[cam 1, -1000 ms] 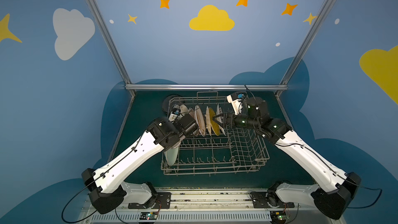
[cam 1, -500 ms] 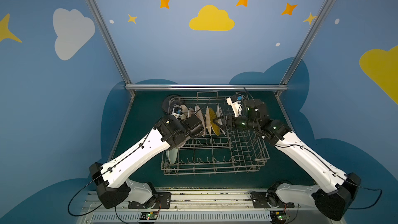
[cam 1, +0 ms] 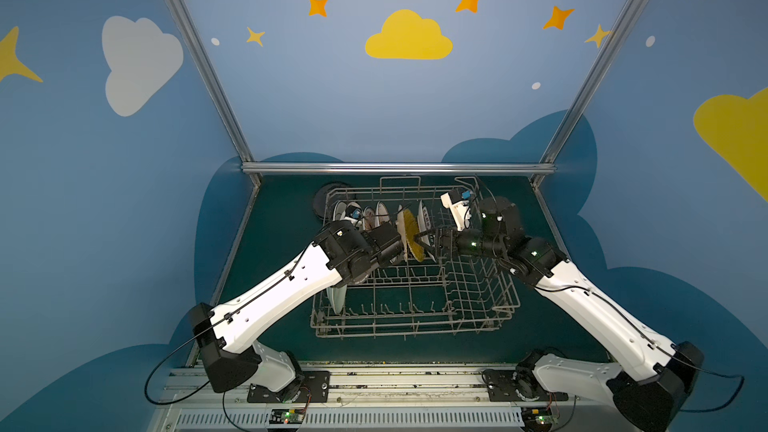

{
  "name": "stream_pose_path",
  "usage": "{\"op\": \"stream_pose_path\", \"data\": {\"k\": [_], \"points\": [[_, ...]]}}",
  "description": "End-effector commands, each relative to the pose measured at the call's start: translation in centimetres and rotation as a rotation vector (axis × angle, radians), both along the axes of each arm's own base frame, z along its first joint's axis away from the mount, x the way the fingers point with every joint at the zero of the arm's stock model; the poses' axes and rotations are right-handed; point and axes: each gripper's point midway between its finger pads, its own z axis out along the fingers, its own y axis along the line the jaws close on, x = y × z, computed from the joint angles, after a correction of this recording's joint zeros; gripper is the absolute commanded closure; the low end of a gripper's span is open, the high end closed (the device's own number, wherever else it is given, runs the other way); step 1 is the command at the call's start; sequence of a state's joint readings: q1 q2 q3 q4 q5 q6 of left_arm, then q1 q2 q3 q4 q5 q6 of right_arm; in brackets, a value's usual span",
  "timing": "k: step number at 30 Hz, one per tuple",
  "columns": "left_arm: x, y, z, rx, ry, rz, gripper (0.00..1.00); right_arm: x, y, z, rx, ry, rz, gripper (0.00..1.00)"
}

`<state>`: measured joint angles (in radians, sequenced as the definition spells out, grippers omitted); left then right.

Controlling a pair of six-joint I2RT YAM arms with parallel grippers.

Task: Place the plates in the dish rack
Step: 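Swing the pale green plate upright over the rack's near slots with the left gripper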

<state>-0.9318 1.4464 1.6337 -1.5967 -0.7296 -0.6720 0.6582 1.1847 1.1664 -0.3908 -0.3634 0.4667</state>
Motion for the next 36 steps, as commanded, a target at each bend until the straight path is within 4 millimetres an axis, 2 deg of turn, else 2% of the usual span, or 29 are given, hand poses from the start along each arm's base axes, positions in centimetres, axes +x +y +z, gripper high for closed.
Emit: {"op": "stream_pose_path", "data": {"k": [1, 4, 9, 15, 19, 26, 36], "points": [[-2.2, 4.0, 1.9, 0.081, -0.005, 0.061, 0.96, -0.3, -0.3, 0.9, 0.026, -0.032, 0.009, 0.14], [-2.3, 4.8, 1.8, 0.088, -0.013, 0.079, 0.96, -0.4, -0.4, 0.8, 0.027, -0.029, 0.006, 0.14], [-2.4, 5.1, 0.7, 0.124, 0.018, 0.09, 0.96, -0.4, -0.5, 0.6, 0.033, -0.024, 0.002, 0.14], [-2.4, 5.9, 0.4, 0.152, 0.02, 0.103, 0.96, -0.5, -0.3, 0.4, 0.041, -0.011, 0.004, 0.14], [-2.3, 6.4, 1.0, 0.158, 0.001, 0.102, 0.96, -0.5, -0.3, 0.3, 0.042, -0.01, 0.003, 0.14], [-1.7, 6.8, 3.2, 0.205, -0.04, 0.039, 0.96, -0.4, -0.2, -0.1, 0.045, 0.002, 0.001, 0.14], [-1.0, 6.6, 3.2, 0.261, -0.038, 0.024, 0.96, -0.4, -0.2, -0.3, 0.047, 0.009, -0.009, 0.14]]}}
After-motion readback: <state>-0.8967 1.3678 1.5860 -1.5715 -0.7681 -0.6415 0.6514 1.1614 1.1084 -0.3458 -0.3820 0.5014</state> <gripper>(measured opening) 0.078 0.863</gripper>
